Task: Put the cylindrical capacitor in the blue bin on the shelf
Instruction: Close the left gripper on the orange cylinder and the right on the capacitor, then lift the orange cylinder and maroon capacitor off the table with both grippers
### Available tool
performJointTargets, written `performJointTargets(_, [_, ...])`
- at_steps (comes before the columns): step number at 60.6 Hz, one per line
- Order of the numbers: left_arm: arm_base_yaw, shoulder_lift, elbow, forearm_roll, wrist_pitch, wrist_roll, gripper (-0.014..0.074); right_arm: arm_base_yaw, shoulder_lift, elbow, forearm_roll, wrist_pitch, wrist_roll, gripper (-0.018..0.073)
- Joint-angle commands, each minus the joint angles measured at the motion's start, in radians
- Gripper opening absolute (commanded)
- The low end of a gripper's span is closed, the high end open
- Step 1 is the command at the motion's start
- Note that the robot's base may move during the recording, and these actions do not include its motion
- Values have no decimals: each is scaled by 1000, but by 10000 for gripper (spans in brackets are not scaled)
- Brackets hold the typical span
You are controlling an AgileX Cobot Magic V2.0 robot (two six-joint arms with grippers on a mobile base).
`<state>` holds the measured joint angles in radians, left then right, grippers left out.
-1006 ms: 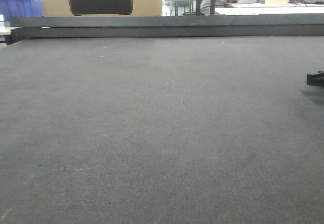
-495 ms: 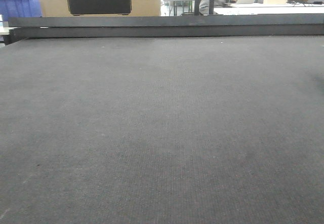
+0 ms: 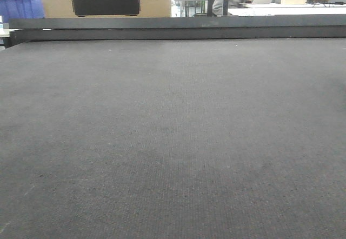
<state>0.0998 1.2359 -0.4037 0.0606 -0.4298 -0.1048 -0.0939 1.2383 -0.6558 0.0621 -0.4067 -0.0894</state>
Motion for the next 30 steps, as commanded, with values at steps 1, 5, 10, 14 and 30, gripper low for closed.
performJointTargets(1, [4, 112, -63, -2, -73, -5, 599, -2, -16, 0, -8, 3, -6, -122])
performJointTargets(5, [4, 188, -121, 7, -75, -5, 599, -2, -16, 0, -8, 13, -6, -122])
performJointTargets(10, [4, 273, -184, 20, -75, -5, 599, -2, -16, 0, -8, 19, -6, -122])
performJointTargets(14, [4, 332, -228, 20, -84, -5, 599, -2, -16, 0, -8, 19, -6, -122])
performJointTargets(30, [4, 521, -351, 20, -94, -8, 599, -2, -16, 0, -8, 19, -6, -122])
